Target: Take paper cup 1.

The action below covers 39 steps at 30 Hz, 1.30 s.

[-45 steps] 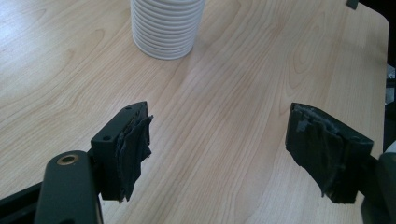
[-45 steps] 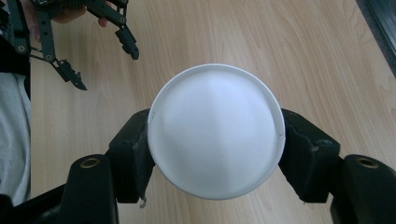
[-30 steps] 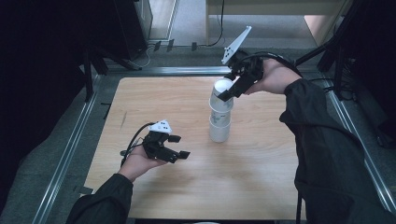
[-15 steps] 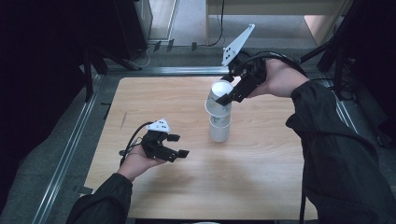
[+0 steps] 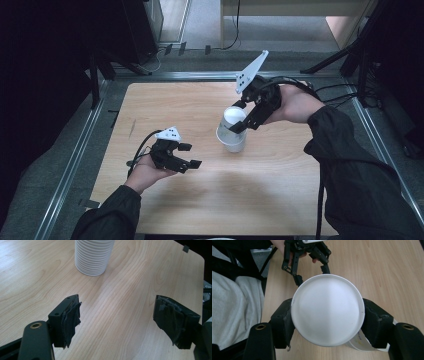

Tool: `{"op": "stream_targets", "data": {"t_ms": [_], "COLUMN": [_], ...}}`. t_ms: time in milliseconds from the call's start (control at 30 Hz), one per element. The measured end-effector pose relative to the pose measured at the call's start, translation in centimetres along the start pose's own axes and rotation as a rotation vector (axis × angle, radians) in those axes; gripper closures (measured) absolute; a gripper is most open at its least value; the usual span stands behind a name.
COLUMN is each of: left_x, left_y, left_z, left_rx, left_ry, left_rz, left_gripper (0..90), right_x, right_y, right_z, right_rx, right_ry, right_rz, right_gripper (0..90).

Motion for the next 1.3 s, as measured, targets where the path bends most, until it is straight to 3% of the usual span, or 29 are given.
{"op": "stream_targets", "data": {"t_ms": [433, 700, 767, 900, 1300], "left_x": [-0.2, -0.4, -0.4, -0.4, -0.7], "left_y": [0.2, 0.1, 0.1, 0.0, -0.2], "left_z": [0.2, 0.2, 0.2, 0.2, 0.5], "left_rx": [-0.020, -0.015, -0.013, -0.012, -0.010], "left_ry": [-0.002, -0.002, -0.004, -0.016, -0.027], "left_rz": [-0.019, -0.029, -0.028, -0.025, -0.046], "left_gripper": [19.3, 17.8, 17.9, 17.8, 13.2], "right_x": [1.7, 1.9, 1.8, 1.8, 2.0], "right_y": [-3.5, -5.5, -6.3, -7.2, -9.2], "right_z": [-2.4, -4.0, -4.5, -5.0, -5.9], "right_rx": [-0.039, -0.067, -0.062, -0.077, -0.178], "right_ry": [-0.012, -0.048, -0.045, -0.072, -0.128], "right_rz": [0.053, 0.055, 0.035, 0.049, 0.042], "right_gripper": [34.4, 34.4, 34.4, 34.4, 34.4]}}
Point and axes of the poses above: each handheld gripper's, and its own axes: y roughly backward along the jaws, z roughly out of its top, x roughly to its left, the point moved 9 cm from there along -y, roughly forward along the jaws, and after that the axes turned 11 degrees about x, right-handed, at the moved point
